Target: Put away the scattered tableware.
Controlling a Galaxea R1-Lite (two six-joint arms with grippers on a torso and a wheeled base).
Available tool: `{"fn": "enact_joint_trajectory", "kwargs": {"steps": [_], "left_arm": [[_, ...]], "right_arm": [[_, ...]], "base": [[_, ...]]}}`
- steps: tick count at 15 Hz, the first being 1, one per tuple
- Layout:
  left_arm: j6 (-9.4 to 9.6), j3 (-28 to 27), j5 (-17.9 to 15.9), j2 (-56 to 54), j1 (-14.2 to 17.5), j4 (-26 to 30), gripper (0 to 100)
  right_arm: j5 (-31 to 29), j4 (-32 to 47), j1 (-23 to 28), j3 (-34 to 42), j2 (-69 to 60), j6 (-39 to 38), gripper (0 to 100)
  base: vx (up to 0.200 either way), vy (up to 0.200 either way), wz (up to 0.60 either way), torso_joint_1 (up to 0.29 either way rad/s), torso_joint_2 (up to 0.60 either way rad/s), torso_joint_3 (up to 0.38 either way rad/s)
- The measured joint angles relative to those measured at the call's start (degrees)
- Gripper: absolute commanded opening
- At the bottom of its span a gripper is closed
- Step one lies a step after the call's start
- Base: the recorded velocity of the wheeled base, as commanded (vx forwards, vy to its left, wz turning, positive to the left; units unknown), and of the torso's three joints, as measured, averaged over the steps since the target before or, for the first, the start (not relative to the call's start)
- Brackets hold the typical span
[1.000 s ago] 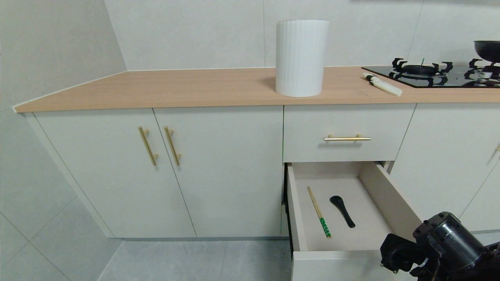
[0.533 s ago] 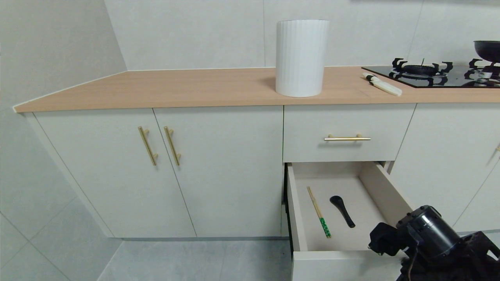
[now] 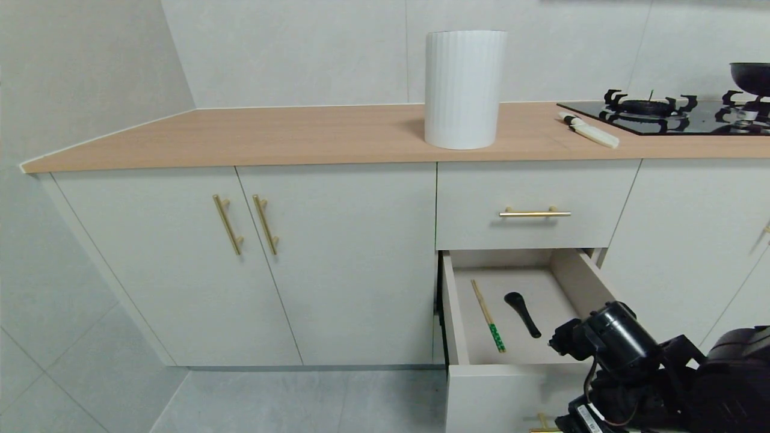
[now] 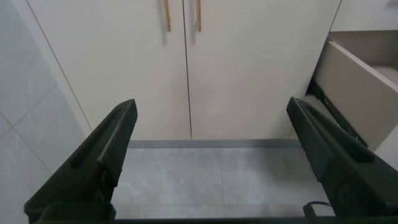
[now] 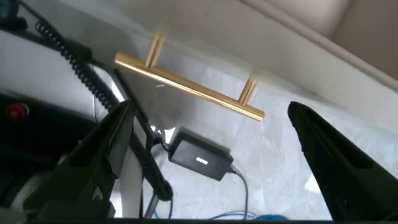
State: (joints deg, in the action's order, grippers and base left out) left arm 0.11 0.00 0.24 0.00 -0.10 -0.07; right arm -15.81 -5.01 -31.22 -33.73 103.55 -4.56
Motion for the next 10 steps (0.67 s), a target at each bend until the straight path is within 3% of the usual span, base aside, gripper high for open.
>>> {"fn": "enact_joint_trajectory", "kwargs": {"steps": [10], "left_arm": [[0.02, 0.0, 0.0, 0.0, 0.0, 0.0, 100]], "right_arm": [[-4.3, -2.4, 1.6, -8.3, 8.1, -11.4, 100]], "base": [[0.0, 0.0, 0.0, 0.0, 0.0, 0.0]]}}
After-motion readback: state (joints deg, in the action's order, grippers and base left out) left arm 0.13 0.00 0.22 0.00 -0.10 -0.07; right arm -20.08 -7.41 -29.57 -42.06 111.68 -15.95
